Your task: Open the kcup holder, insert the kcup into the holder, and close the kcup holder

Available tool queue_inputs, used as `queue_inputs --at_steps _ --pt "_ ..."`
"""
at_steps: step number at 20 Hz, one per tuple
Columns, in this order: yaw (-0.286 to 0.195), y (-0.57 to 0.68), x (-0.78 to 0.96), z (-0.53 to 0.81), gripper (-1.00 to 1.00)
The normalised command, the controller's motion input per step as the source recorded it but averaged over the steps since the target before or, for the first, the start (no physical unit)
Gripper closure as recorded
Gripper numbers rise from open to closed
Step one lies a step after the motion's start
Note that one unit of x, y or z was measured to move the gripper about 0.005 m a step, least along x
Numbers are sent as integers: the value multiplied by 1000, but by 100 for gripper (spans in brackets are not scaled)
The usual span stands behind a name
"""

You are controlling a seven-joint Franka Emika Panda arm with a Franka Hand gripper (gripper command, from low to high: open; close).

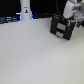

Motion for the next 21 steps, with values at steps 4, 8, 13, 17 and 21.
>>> queue_inputs --at_steps 4,8,13,17,21 --pt "51 552 -619 8 -100" --pt "47 419 -208 275 -100" --pt "13 211 -10 563 -100" --pt "4 48 28 566 -100" --pt "0 -3 38 125 -100"
